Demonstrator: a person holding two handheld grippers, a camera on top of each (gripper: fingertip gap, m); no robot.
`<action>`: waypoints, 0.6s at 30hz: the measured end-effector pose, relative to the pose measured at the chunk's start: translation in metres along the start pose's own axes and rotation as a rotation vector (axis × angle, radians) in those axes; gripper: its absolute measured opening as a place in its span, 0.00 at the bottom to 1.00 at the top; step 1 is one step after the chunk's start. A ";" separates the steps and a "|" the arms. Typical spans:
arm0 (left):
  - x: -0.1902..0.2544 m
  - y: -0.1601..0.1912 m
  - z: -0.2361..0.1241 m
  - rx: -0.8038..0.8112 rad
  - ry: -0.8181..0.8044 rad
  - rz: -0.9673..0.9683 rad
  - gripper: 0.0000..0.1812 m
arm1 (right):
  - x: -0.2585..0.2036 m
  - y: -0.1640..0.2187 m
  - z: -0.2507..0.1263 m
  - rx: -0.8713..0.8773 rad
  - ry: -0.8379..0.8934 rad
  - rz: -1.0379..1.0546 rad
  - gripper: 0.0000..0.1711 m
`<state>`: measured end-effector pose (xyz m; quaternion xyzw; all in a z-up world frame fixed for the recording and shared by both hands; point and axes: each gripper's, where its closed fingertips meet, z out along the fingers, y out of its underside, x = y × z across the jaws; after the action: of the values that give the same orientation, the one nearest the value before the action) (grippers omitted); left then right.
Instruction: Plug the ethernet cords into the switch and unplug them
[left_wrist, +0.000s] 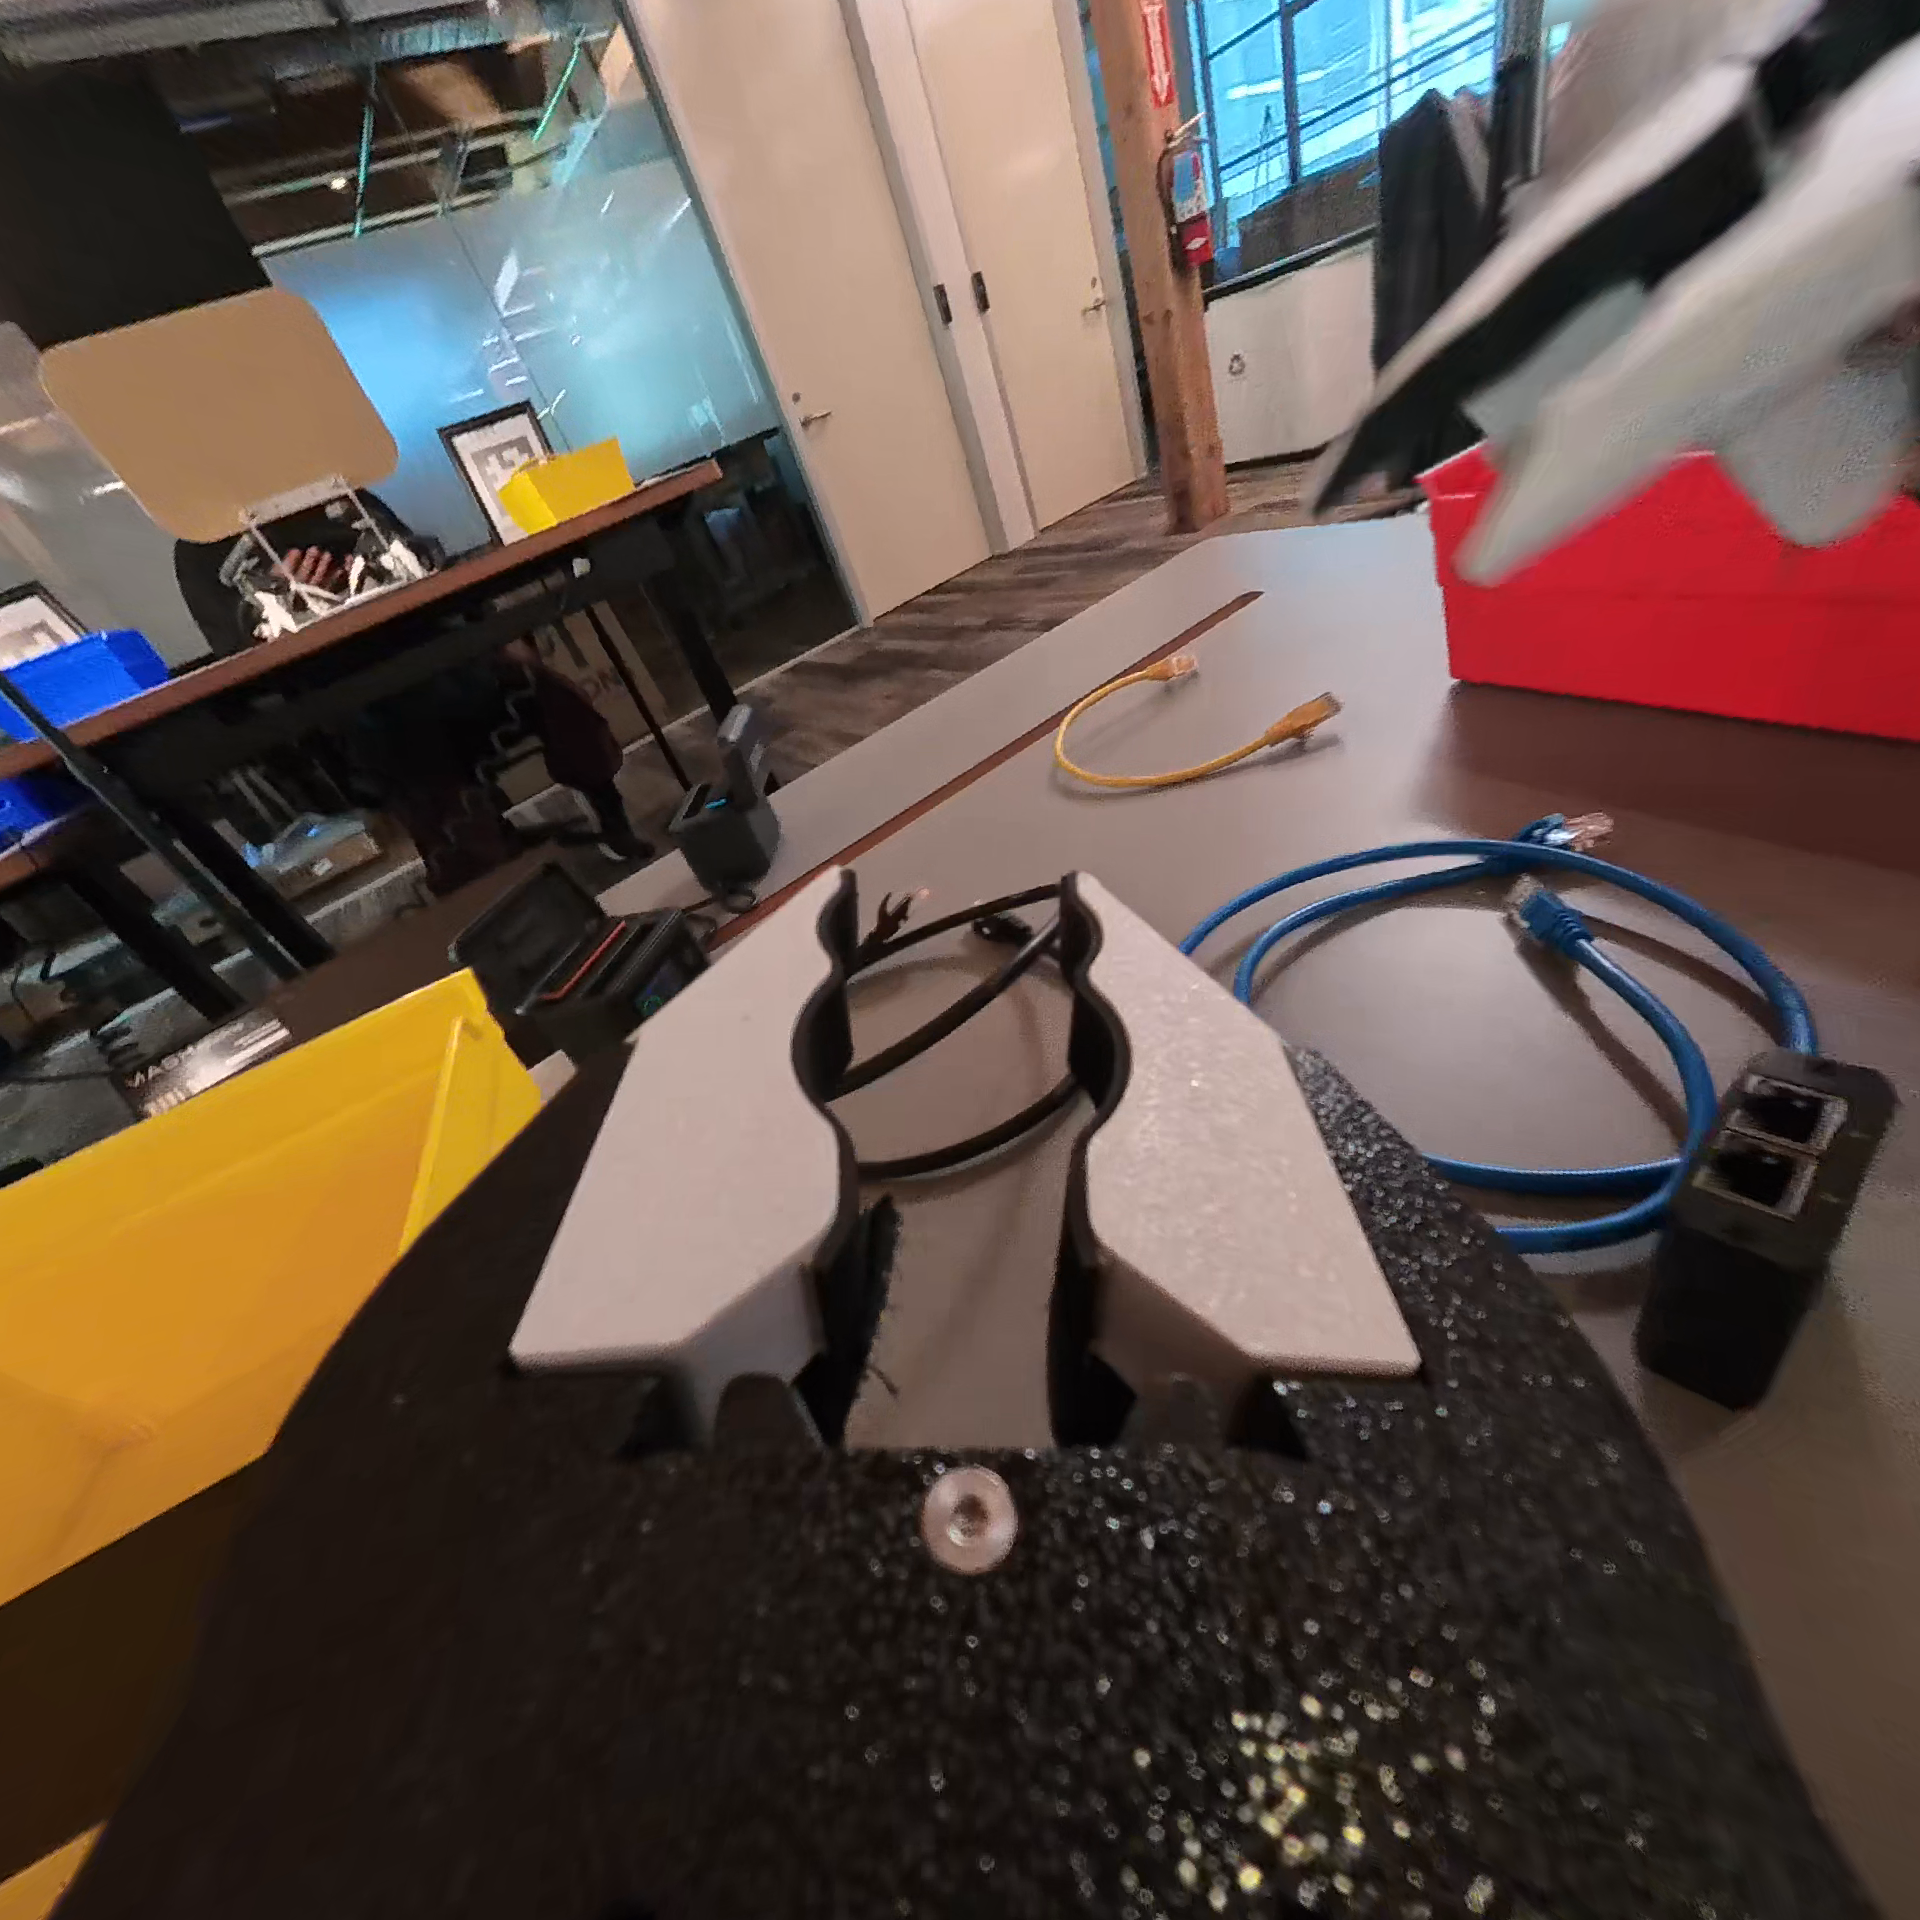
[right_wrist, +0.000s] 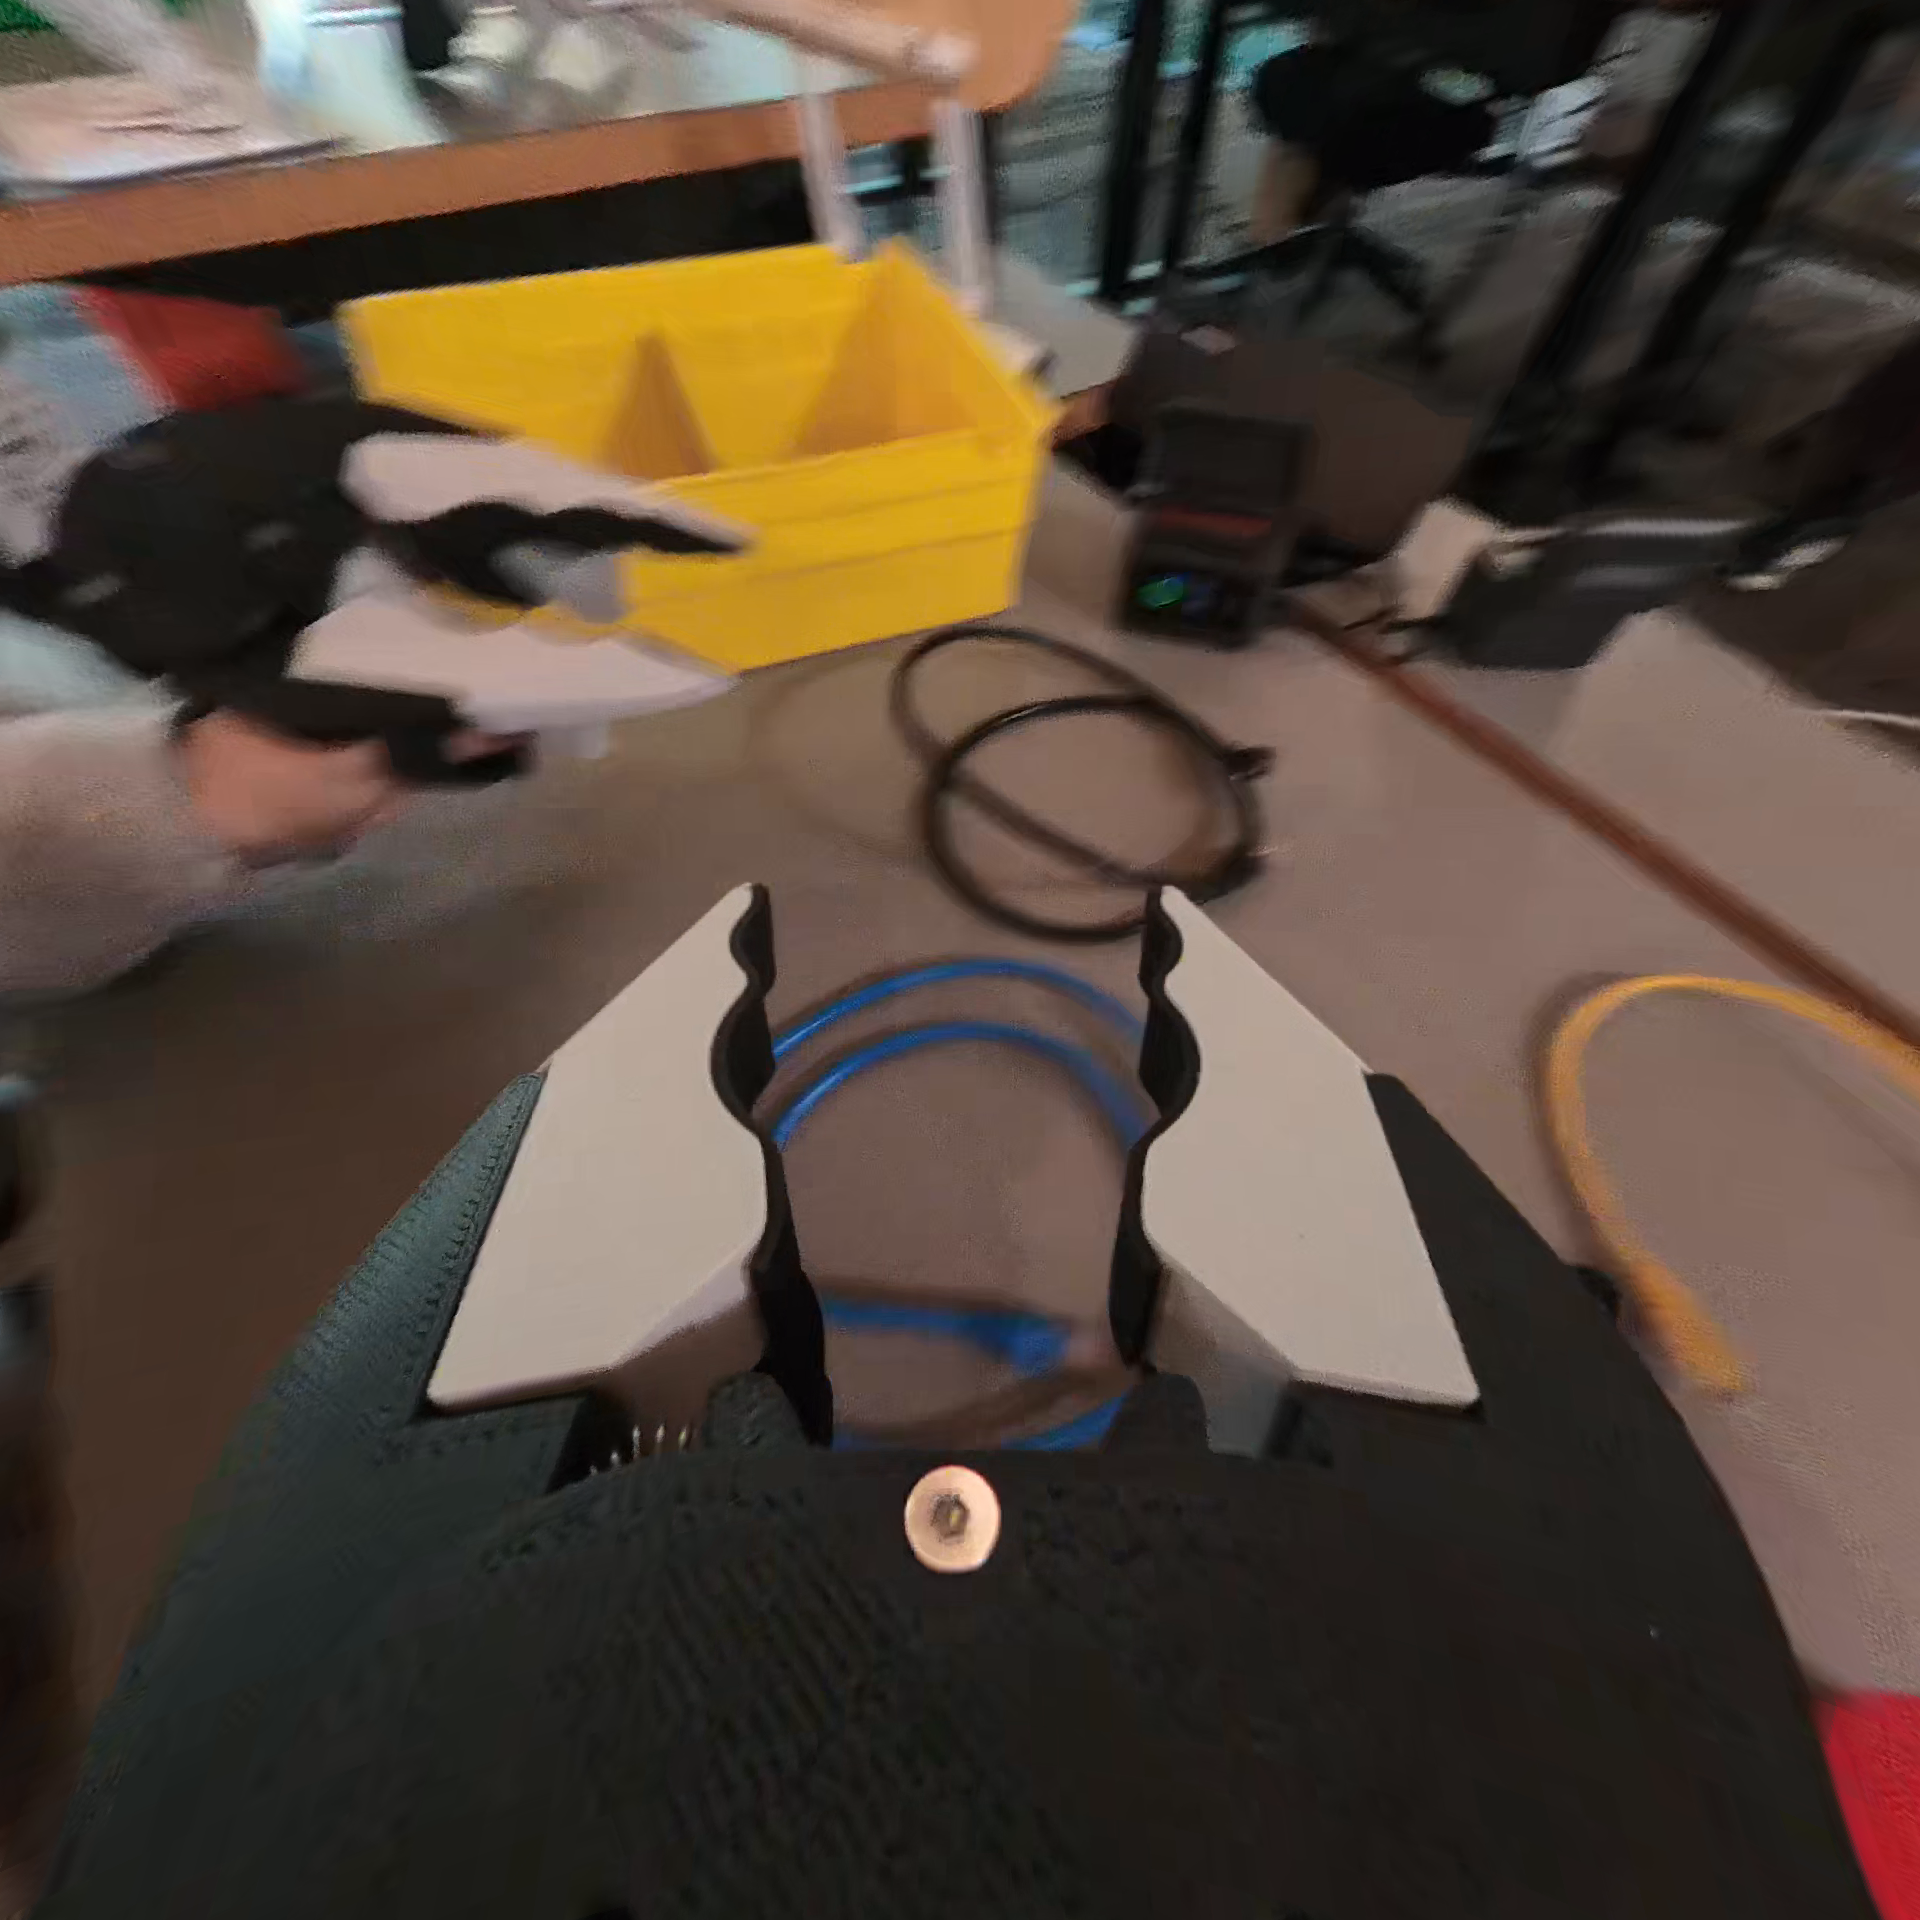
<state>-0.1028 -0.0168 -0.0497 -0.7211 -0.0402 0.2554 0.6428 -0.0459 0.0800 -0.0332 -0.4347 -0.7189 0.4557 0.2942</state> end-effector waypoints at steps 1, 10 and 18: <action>0.005 -0.002 -0.001 0.004 0.012 0.005 0.20 | -0.021 0.014 -0.006 -0.010 -0.082 0.001 0.41; 0.092 -0.015 -0.035 0.002 0.356 -0.061 0.35 | -0.106 0.110 0.018 -0.183 -0.269 -0.195 0.32; 0.148 0.039 -0.078 -0.206 0.538 0.023 0.52 | -0.144 0.090 0.007 0.057 -0.399 -0.185 0.12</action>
<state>0.0477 -0.0374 -0.1296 -0.8248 0.1144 0.0567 0.5508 0.0450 -0.0331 -0.1221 -0.2596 -0.7866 0.5238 0.1988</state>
